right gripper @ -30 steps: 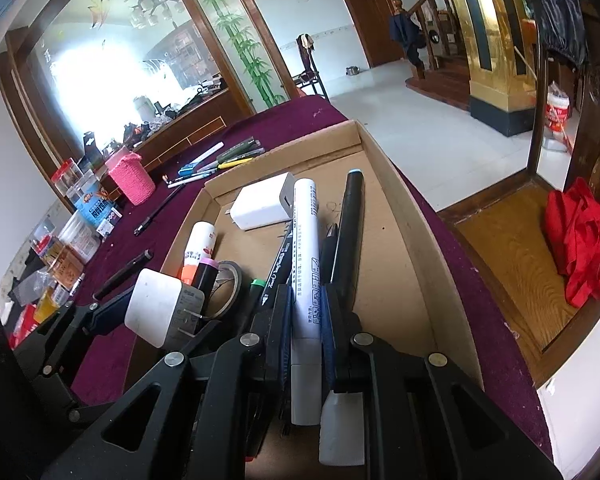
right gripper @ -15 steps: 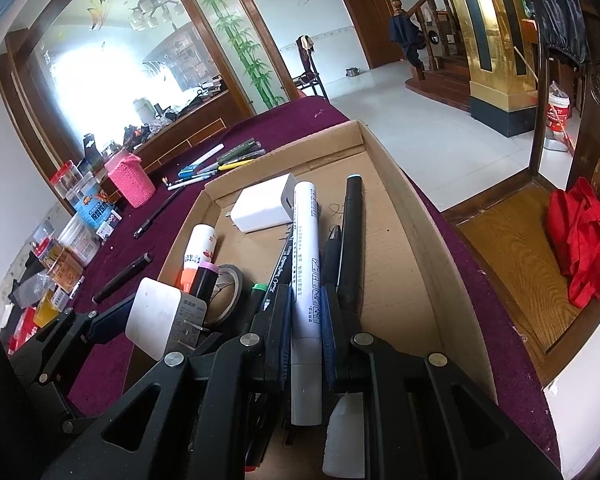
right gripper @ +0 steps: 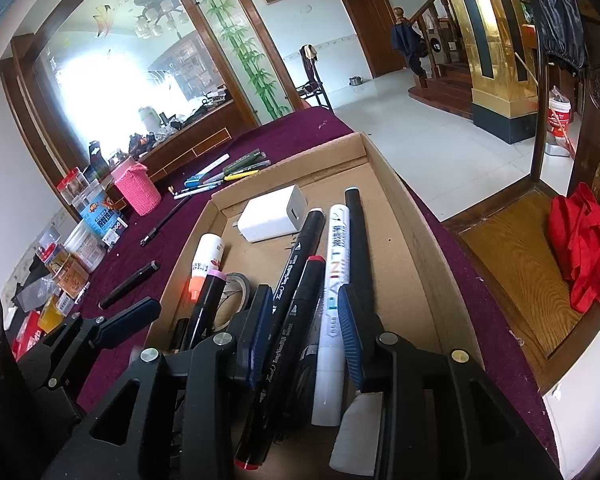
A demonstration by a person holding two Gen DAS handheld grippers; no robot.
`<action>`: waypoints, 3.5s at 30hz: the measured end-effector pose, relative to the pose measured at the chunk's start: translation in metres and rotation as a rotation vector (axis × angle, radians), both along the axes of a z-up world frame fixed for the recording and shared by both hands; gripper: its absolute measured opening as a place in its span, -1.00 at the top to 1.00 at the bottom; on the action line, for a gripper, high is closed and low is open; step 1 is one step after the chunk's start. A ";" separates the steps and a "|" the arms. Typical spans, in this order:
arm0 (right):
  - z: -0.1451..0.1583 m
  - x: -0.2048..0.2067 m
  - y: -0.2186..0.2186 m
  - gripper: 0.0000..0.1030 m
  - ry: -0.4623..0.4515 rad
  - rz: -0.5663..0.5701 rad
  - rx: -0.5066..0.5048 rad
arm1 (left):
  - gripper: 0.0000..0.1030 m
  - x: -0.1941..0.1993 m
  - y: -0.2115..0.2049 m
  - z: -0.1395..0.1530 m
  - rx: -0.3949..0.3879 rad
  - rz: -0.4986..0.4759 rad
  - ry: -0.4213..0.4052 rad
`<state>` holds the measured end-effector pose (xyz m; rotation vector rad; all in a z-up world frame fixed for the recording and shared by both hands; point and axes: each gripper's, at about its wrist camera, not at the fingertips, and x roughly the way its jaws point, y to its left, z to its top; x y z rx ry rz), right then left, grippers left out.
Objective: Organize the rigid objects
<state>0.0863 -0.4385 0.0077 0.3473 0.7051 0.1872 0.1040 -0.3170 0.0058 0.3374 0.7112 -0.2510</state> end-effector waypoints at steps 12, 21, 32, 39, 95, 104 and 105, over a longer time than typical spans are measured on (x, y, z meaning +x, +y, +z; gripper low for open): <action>0.011 -0.009 0.006 -0.16 -0.080 -0.003 -0.034 | -0.50 -0.004 0.002 0.006 -0.015 0.002 -0.019; 0.031 -0.029 0.010 -0.72 -0.240 -0.074 -0.108 | -0.50 -0.013 0.006 0.018 -0.047 -0.015 -0.010; 0.066 -0.095 0.047 -0.86 -0.313 -0.120 -0.184 | -0.58 -0.062 0.045 0.042 -0.154 0.000 -0.029; 0.040 -0.161 0.065 -0.89 -0.353 -0.211 -0.189 | -0.66 -0.123 0.097 0.038 -0.246 0.100 -0.121; 0.012 -0.182 0.056 -0.96 -0.250 -0.379 -0.217 | -0.67 -0.136 0.108 0.014 -0.131 0.149 -0.085; 0.013 -0.182 0.058 -0.96 -0.246 -0.370 -0.218 | -0.67 -0.134 0.107 0.012 -0.126 0.128 -0.047; 0.014 -0.182 0.059 -0.96 -0.248 -0.368 -0.218 | -0.67 -0.134 0.108 0.012 -0.125 0.128 -0.043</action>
